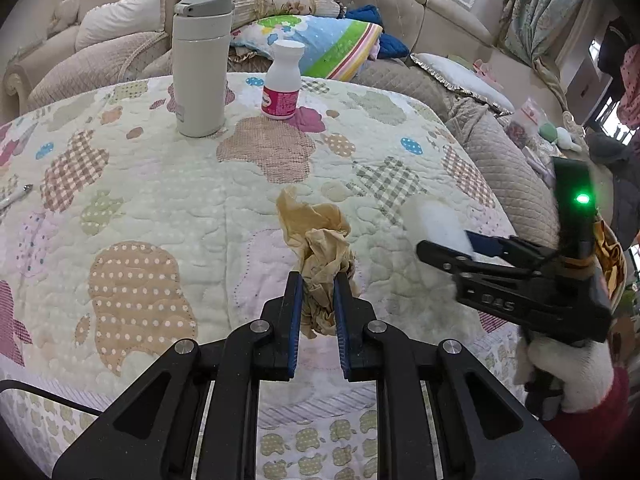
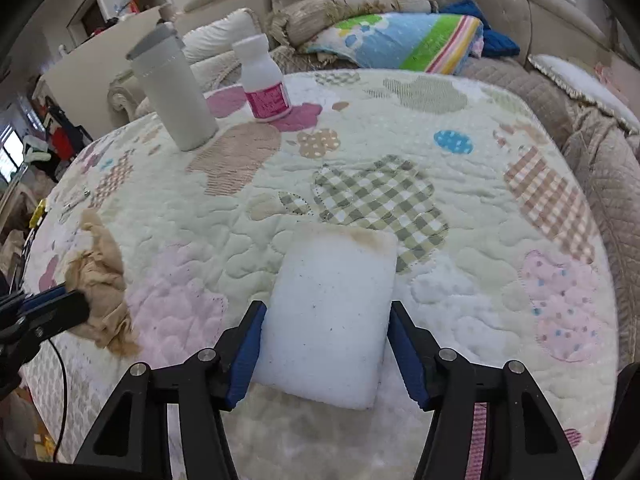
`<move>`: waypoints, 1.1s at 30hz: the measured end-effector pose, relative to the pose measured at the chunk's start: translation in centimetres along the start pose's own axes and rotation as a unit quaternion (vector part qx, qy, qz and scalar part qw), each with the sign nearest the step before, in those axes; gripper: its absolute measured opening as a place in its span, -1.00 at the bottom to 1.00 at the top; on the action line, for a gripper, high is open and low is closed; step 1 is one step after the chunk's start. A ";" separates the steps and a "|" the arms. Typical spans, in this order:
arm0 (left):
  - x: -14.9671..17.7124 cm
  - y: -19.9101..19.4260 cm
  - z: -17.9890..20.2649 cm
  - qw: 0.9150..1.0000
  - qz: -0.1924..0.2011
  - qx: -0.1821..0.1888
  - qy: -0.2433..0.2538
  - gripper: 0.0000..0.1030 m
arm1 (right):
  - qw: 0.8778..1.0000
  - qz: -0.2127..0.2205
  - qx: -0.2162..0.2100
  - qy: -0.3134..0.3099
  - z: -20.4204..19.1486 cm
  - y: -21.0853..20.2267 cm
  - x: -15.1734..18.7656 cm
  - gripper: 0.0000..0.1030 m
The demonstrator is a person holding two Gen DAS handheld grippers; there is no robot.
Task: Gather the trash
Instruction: 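Carry the tan cloth and white sponge block over the black bin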
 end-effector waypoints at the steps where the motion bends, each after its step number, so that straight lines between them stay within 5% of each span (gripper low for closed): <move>1: 0.0 0.0 0.2 1.000 0.001 0.000 0.000 -0.75 | 1.000 0.005 -0.004 0.001 0.1 -0.6 0.0 0.14; 22: 0.6 -0.1 2.6 1.000 0.012 0.012 -0.012 -0.72 | 0.999 0.014 -0.037 0.008 3.1 -6.1 3.0 0.14; 24: 0.7 0.4 2.1 0.999 0.012 0.028 -0.033 -0.47 | 0.999 0.011 -0.041 0.006 3.2 -6.2 3.4 0.14; 25: 0.8 0.7 1.9 0.999 0.009 0.029 -0.041 -0.03 | 0.999 0.011 -0.042 0.007 3.3 -6.2 3.7 0.14; 26: 0.8 1.0 1.7 0.998 0.008 0.029 -0.053 0.19 | 0.999 0.009 -0.042 0.009 3.4 -6.2 3.9 0.14; 33: 0.7 5.0 1.5 0.998 -0.023 -0.017 -0.054 0.19 | 0.999 0.003 -0.039 0.013 4.3 -6.4 4.6 0.14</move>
Point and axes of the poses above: each gripper's, at about its wrist camera, not at the fingertips, and y roughly the way its jaws point, z to its right, x to its underside, the point moved 8 cm from there along y, roughly the way its jaws point, and after that the axes turned 12 degrees about y, right-handed, at the moved point
